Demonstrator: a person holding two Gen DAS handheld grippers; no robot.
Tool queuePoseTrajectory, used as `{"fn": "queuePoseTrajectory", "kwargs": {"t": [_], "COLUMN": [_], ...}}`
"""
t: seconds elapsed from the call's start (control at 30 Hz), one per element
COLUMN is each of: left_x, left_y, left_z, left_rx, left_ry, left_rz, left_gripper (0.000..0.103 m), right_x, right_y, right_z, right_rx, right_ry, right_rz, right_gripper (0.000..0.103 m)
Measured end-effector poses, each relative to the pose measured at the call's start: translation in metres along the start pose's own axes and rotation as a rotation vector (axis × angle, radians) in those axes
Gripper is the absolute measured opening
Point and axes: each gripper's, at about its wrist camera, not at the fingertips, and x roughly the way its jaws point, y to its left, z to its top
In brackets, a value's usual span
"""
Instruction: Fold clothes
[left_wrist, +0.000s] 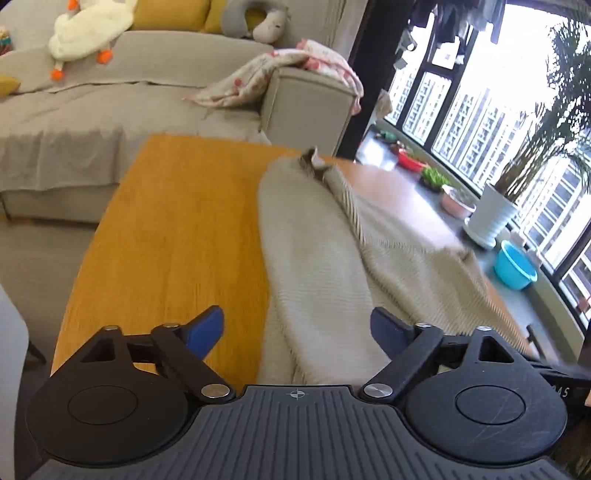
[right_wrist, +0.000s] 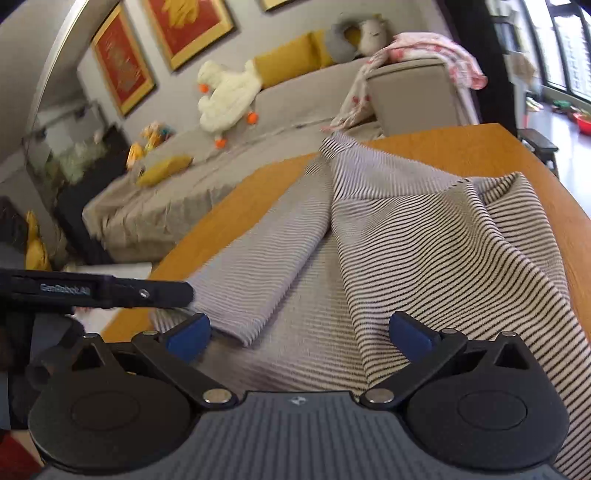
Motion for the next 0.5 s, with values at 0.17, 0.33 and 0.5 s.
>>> {"fn": "queuePoseTrajectory", "kwargs": {"t": [0.17,0.33,0.5], "left_x": [0.048,0.104,0.111], "left_y": [-0.026,-0.028,-0.021], "left_z": [0.034,0.046,0.043], "left_rx": [0.103,0.109,0.083], "left_ry": [0.036,0.116,0.105], "left_rz": [0.04,0.096,0.074], "left_gripper": [0.09,0.067,0.063], "right_x": [-0.014,-0.018,0.034], "right_y": [-0.024,-0.029,-0.05], "right_z": [0.024,0.088,0.11], "right_rx": [0.228,-0.035,-0.067], "right_ry": [-0.217,-0.364,-0.107], "right_rz": [-0.038,-0.187,-0.057], "right_gripper": [0.103,0.103,0.103]}}
